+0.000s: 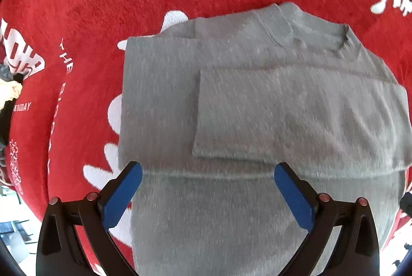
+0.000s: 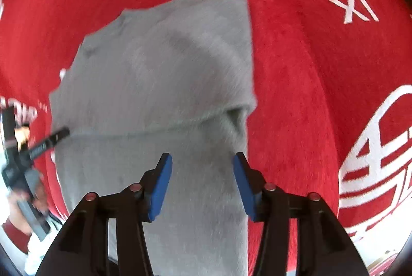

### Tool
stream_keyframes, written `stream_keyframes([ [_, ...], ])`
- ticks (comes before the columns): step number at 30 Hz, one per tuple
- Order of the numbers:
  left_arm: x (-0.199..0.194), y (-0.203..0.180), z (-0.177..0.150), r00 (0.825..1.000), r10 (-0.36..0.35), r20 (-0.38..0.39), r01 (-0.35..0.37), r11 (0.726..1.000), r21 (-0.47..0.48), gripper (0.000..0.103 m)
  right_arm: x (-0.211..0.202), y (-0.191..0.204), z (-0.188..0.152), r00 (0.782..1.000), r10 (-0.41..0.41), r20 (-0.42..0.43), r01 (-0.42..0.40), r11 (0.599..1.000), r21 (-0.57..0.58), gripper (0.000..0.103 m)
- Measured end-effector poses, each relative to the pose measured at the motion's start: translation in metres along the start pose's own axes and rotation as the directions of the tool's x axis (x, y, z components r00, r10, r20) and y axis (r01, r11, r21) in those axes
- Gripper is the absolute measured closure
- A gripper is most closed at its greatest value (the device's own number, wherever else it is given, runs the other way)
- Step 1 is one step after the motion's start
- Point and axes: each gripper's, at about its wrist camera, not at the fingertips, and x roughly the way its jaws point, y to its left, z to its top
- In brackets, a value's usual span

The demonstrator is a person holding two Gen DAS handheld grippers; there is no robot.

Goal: Fold small clothes
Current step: 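Move both grippers to the sweater hem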

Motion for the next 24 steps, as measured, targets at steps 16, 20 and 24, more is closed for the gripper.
stream_keyframes([
  [16,-0.026,-0.035,-0.048,0.997,-0.046,-0.06,0.051,0.994,0.094,0.0,0.022,0.051,-0.027,0.996,-0.011,-0.087,0.0,0.992,-0.127,0.044],
  [20,-0.033,-0.046,-0.057,0.996,-0.055,-0.072,0.063,0.992,0.106,0.0,0.023,0.05,-0.029,0.996,-0.021,-0.089,0.01,0.992,-0.124,0.044],
  [24,-0.036,-0.057,-0.064,0.995,-0.052,-0.087,0.061,0.991,0.115,0.0,0.009,0.027,-0.037,0.996,-0.027,-0.087,0.017,0.994,-0.111,0.044],
])
